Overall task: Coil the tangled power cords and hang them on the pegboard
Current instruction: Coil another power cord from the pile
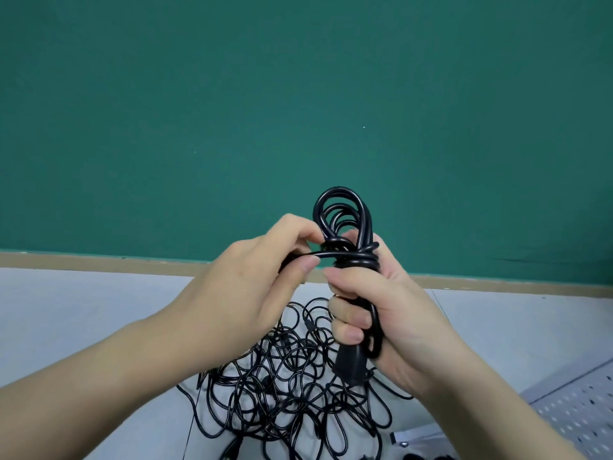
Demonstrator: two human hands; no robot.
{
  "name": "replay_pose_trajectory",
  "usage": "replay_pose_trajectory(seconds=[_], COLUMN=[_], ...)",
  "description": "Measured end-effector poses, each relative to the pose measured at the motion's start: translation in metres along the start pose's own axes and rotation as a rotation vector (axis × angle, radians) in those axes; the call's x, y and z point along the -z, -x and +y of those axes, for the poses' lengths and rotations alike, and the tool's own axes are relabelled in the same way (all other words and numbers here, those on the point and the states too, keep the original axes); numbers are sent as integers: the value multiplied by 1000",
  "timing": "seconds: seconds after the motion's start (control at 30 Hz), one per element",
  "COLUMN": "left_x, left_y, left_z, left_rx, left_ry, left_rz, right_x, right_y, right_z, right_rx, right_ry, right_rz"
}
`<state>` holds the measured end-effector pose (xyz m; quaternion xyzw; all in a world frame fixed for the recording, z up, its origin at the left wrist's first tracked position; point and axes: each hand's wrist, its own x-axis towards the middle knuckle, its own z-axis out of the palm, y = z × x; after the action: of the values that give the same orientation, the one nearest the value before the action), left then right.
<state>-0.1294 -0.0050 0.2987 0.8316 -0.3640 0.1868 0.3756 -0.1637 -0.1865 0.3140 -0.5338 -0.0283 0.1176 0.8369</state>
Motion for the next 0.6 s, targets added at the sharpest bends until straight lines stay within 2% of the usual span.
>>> replay_pose_trajectory(seconds=[0.13, 0.27, 0.43, 0.6], left_x=[5, 17, 14, 9], left_y=[-5, -9, -5, -3], left_z=[-15, -15, 1, 9], left_rx=[-71, -113, -179, -185], left_ry=[-287, -425, -394, -341], left_rz=[-35, 77, 130, 200], right_x=[9, 16, 15, 10], right_y=[0, 3, 3, 4], right_z=[-2, 4, 7, 8], right_rx=[55, 144, 179, 226], right_ry=[157, 488, 619, 742], right_rz=[44, 137, 197, 154])
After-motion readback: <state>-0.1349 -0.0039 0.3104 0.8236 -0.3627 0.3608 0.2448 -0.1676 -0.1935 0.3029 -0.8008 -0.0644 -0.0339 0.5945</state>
